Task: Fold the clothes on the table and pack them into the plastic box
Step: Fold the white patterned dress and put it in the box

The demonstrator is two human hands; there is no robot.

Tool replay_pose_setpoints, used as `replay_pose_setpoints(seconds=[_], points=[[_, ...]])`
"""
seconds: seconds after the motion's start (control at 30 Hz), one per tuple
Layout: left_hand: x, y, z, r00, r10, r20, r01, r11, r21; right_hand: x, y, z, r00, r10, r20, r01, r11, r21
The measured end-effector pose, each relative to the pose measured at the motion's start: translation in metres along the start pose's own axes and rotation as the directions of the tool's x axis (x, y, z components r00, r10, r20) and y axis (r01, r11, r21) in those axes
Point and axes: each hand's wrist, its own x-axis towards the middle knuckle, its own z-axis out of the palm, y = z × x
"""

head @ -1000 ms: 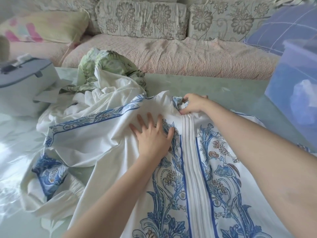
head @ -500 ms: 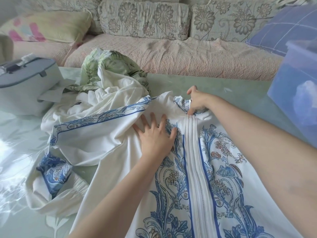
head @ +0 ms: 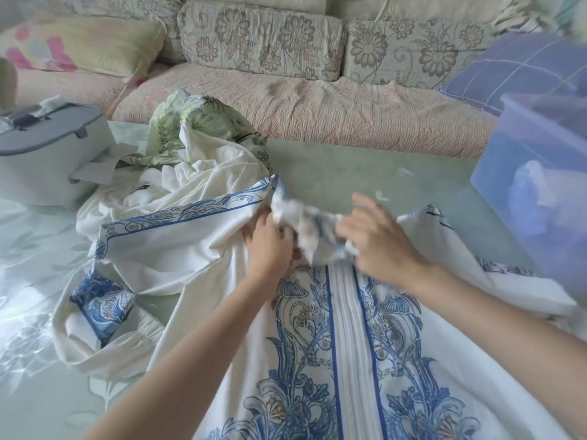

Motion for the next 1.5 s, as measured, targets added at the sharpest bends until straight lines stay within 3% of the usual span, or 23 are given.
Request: replay_pose_setpoints(seconds=[0.03, 0.07, 0.1, 0.13, 0.23, 0.3, 0.33, 0.4, 0.47, 0.53, 0.6, 0.67, 0.73, 0.8, 0.87, 0.97, 1.07, 1.13, 1.2, 1.27, 1.37, 1.43, 1.5], points=[[-0.003, 0.004, -0.011, 0.998, -0.030, -0.048, 0.026, 0.996, -0.081, -0.011, -0.009, -0.009, 0.966, 0.010, 0.257, -0.033, 0.996, 0.084], [-0.007, 0.008, -0.022, 0.991, -0.078, -0.109, 0.062, 0.987, -0.146, -0.021, -0.011, -0.016, 0.872, 0.059, 0.487, -0.152, 0.976, 0.153], [-0.011, 0.013, -0.033, 0.977, -0.128, -0.169, 0.095, 0.976, -0.195, -0.029, -0.012, -0.025, 0.754, 0.112, 0.647, -0.309, 0.930, 0.198], [-0.015, 0.017, -0.043, 0.963, -0.145, -0.228, 0.097, 0.973, -0.210, -0.033, -0.008, -0.033, 0.707, 0.128, 0.695, -0.428, 0.860, 0.277], [-0.028, 0.029, -0.062, 0.954, 0.066, -0.292, -0.112, 0.983, -0.143, -0.032, 0.007, -0.044, 0.836, 0.350, 0.424, -0.536, 0.689, 0.488], [-0.024, 0.034, -0.060, 0.950, 0.250, -0.185, -0.267, 0.961, -0.075, -0.020, 0.020, -0.039, 0.809, 0.490, 0.324, -0.586, 0.706, 0.397], [-0.019, 0.035, -0.055, 0.949, 0.302, -0.086, -0.304, 0.953, -0.005, -0.013, 0.025, -0.031, 0.774, 0.539, 0.332, -0.630, 0.704, 0.328], [-0.007, 0.039, -0.045, 0.941, 0.316, 0.125, -0.336, 0.920, 0.201, 0.001, 0.033, -0.010, 0.654, 0.635, 0.411, -0.752, 0.603, 0.266], [-0.005, 0.041, -0.036, 0.917, 0.277, 0.288, -0.373, 0.850, 0.373, 0.011, 0.033, 0.012, 0.520, 0.690, 0.503, -0.844, 0.506, 0.178], [-0.009, 0.038, -0.030, 0.885, 0.175, 0.431, -0.381, 0.804, 0.456, 0.018, 0.027, 0.027, 0.434, 0.701, 0.566, -0.866, 0.499, 0.046], [-0.018, 0.028, -0.025, 0.847, 0.092, 0.524, -0.376, 0.799, 0.468, 0.023, 0.021, 0.034, 0.444, 0.706, 0.552, -0.856, 0.517, 0.027], [-0.024, 0.017, -0.024, 0.847, 0.080, 0.526, -0.367, 0.803, 0.470, 0.027, 0.019, 0.035, 0.520, 0.694, 0.498, -0.826, 0.557, 0.087], [-0.027, 0.011, -0.027, 0.863, 0.055, 0.502, -0.308, 0.845, 0.437, 0.027, 0.019, 0.031, 0.608, 0.718, 0.340, -0.791, 0.587, 0.175], [-0.029, 0.012, -0.034, 0.866, 0.018, 0.499, -0.246, 0.885, 0.395, 0.027, 0.020, 0.015, 0.618, 0.768, 0.169, -0.756, 0.522, 0.394], [-0.033, 0.016, -0.043, 0.854, 0.035, 0.519, -0.252, 0.900, 0.355, 0.025, 0.013, -0.014, 0.637, 0.770, 0.031, -0.639, 0.505, 0.580], [-0.037, 0.016, -0.055, 0.903, 0.064, 0.424, -0.189, 0.947, 0.260, 0.006, -0.021, -0.059, 0.729, 0.675, -0.114, -0.437, 0.588, 0.681], [-0.041, 0.010, -0.065, 0.948, 0.114, 0.298, -0.157, 0.980, 0.124, -0.047, -0.074, -0.080, 0.846, 0.533, -0.003, -0.376, 0.601, 0.705], [-0.048, 0.004, -0.070, 0.955, 0.131, 0.266, -0.149, 0.988, 0.049, -0.088, -0.101, -0.081, 0.894, 0.348, 0.283, -0.448, 0.659, 0.604], [-0.056, -0.001, -0.074, 0.947, 0.134, 0.293, -0.165, 0.983, 0.084, -0.120, -0.115, -0.083, 0.788, 0.180, 0.589, -0.500, 0.745, 0.441], [-0.060, -0.005, -0.075, 0.935, 0.178, 0.305, -0.216, 0.972, 0.094, -0.132, -0.110, -0.094, 0.727, 0.169, 0.665, -0.567, 0.695, 0.442], [-0.063, -0.002, -0.078, 0.942, 0.218, 0.254, -0.241, 0.968, 0.066, -0.121, -0.079, -0.104, 0.710, 0.467, 0.527, -0.703, 0.428, 0.568], [-0.066, 0.008, -0.074, 0.942, 0.210, 0.262, -0.243, 0.965, 0.098, -0.105, -0.054, -0.094, 0.655, 0.642, 0.398, -0.719, 0.366, 0.591], [-0.066, 0.022, -0.065, 0.937, 0.131, 0.325, -0.183, 0.974, 0.132, -0.088, -0.036, -0.072, 0.589, 0.718, 0.371, -0.763, 0.344, 0.546]])
